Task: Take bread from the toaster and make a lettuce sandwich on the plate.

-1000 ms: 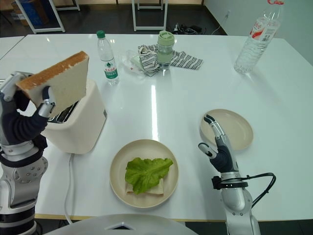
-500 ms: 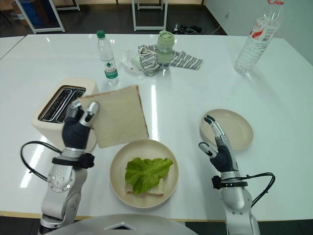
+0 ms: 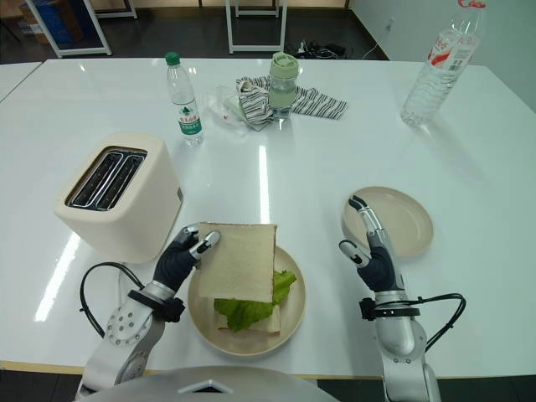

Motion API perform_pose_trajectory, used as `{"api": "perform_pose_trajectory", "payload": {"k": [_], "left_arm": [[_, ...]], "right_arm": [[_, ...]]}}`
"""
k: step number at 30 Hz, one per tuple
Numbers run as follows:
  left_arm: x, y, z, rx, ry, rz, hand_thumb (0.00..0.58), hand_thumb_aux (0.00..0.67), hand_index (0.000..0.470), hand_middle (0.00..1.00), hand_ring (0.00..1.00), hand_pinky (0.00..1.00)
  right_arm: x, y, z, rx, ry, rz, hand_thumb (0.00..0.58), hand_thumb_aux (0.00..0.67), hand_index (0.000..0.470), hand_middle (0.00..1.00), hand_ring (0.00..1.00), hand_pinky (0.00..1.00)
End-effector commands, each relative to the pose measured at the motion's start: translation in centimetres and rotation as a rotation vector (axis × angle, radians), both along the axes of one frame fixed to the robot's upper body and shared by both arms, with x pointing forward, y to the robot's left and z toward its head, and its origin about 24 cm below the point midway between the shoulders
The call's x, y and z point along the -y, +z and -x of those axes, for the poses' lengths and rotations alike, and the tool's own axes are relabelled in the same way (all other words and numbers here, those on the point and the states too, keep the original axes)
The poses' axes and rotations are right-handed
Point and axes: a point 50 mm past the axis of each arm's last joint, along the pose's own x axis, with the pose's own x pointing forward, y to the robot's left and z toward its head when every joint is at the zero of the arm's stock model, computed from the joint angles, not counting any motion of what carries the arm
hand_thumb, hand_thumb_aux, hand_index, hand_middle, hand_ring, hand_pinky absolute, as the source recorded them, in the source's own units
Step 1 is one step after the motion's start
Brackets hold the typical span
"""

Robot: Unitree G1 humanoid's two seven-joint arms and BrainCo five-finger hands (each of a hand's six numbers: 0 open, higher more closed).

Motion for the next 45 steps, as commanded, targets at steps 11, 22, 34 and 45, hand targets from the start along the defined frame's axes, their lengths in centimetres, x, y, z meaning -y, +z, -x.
{"api": "perform_pose_trajectory", "payload": {"k": [11,22,34,45], "left_arm": [[1.2,-3.2,1.3,-0.128,-0.021,-0.088,0.580,0.670,0.470,1.00,1.00,1.00],[0.9,-4.3,1.1,-0.151,0.003,-0.154,0.580,0.670,0.470,1.00,1.00,1.00],[0.8,-5.2,1.6,-0.175,-0.019,-0.204,0.580,0.670,0.470,1.00,1.00,1.00],[0.6,-5.9,1.6,-0.192,-0.028,-0.231,0.580,0.670,0.470,1.00,1.00,1.00]], "right_arm": [[-0.2,-0.3,0.2,-0.024,0.005,0.018,0.000,0.000,0.000,0.00,0.00,0.00],[-1.6,0.8,0.9,0.034,0.074,0.142,0.000,0.000,0.000,0.00,0.00,0.00],[-7.2,2.0,5.1,0.208,0.526,0.539,0.000,0.000,0.000,0.00,0.00,0.00],[-9.2,-0.5,7.1,0.175,0.741,0.702,0.000,0.000,0.000,0.00,0.00,0.00]]}}
